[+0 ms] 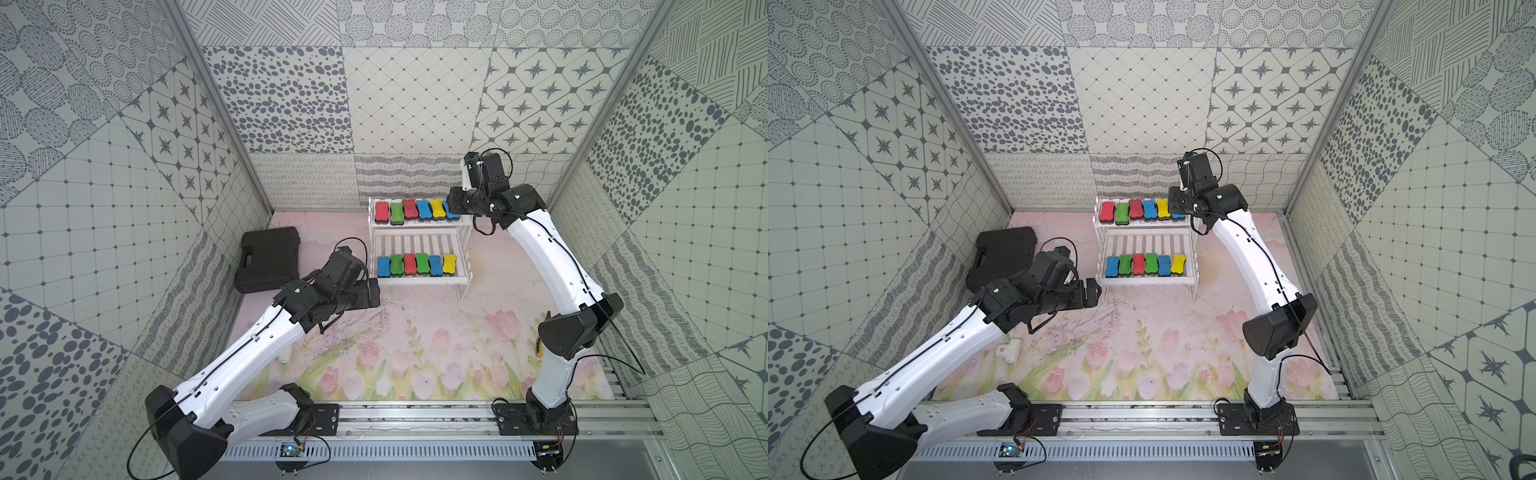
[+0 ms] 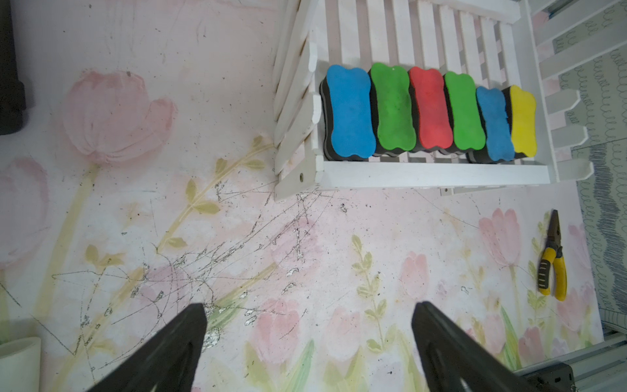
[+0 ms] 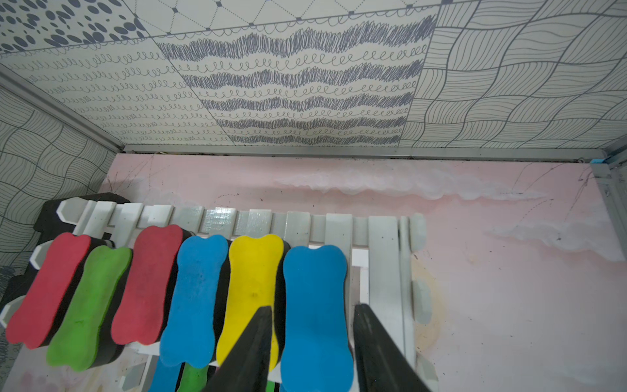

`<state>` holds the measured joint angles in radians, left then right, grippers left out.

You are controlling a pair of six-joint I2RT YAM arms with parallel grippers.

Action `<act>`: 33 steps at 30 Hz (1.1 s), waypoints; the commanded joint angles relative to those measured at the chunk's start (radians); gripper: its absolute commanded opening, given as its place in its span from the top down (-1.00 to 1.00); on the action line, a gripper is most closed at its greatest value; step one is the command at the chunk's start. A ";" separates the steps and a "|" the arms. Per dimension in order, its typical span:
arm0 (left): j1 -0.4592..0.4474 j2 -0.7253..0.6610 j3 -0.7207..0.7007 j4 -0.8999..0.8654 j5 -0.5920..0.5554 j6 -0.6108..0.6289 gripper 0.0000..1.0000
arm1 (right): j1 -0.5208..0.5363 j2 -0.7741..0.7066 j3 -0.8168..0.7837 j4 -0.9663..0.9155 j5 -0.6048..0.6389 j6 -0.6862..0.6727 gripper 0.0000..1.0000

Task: Remove the whiteboard erasers from the shelf
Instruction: Pick up the whiteboard eraser from the shelf.

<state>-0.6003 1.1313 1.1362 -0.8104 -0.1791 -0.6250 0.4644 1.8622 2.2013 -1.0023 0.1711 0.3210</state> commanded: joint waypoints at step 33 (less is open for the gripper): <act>0.010 0.007 -0.007 0.033 0.005 0.017 -0.99 | -0.001 -0.025 -0.039 0.005 0.081 -0.033 -0.12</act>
<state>-0.5953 1.1481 1.1221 -0.7994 -0.1795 -0.6239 0.4492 1.8572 2.1338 -0.9993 0.2382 0.2920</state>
